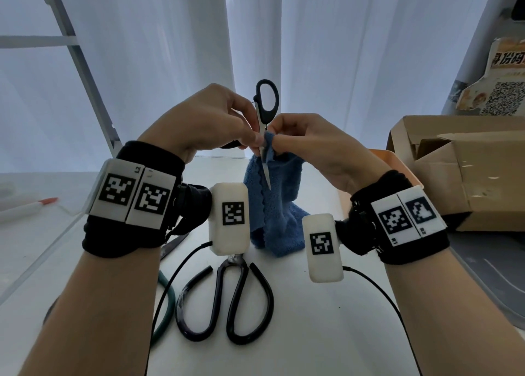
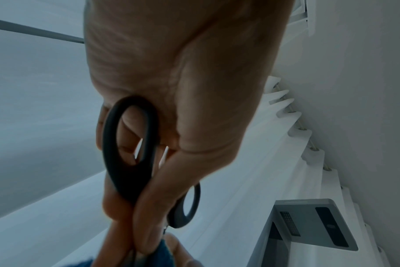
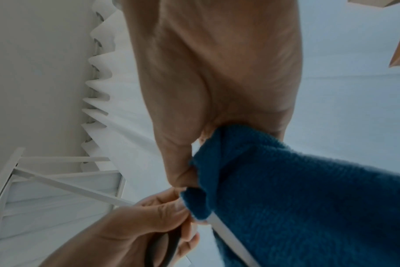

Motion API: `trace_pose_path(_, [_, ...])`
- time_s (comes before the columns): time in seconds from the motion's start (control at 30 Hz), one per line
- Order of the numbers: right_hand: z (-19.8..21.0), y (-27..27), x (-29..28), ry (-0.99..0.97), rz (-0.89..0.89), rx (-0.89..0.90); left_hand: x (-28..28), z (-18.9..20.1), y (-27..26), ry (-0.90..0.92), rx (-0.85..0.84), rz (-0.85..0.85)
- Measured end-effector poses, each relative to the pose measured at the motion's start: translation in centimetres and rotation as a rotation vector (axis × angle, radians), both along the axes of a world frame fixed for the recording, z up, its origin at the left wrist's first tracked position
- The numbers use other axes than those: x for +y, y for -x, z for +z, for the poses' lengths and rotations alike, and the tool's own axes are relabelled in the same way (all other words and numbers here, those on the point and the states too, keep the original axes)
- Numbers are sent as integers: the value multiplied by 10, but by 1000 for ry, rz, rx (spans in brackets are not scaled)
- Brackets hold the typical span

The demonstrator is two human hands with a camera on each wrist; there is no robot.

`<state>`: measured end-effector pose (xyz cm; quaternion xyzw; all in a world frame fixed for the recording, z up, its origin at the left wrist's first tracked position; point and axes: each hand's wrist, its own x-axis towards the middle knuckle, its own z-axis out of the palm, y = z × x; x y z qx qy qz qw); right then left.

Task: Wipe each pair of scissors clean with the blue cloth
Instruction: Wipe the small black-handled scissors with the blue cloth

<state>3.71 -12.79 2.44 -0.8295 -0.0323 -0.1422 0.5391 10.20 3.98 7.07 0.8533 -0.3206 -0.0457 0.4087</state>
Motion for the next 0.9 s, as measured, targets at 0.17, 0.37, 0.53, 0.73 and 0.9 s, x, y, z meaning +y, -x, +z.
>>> trace_pose_path(0.17, [-1, -1, -2, -10, 17, 13, 1, 1, 1, -14, 7, -6])
trace_pose_path(0.37, [0, -1, -1, -11, 6, 10, 1, 0, 2, -29, 6, -9])
trace_pose_path(0.53, [-3, -3, -1, -52, -58, 5, 1, 2, 2, -25, 10, 2])
trace_pose_path(0.73, [-2, -3, 1, -12, -70, 4, 1, 0, 2, -37, 25, -20])
trace_pose_path(0.9, [-1, -1, 1, -31, -56, 27, 3, 1, 0, -28, 32, -18])
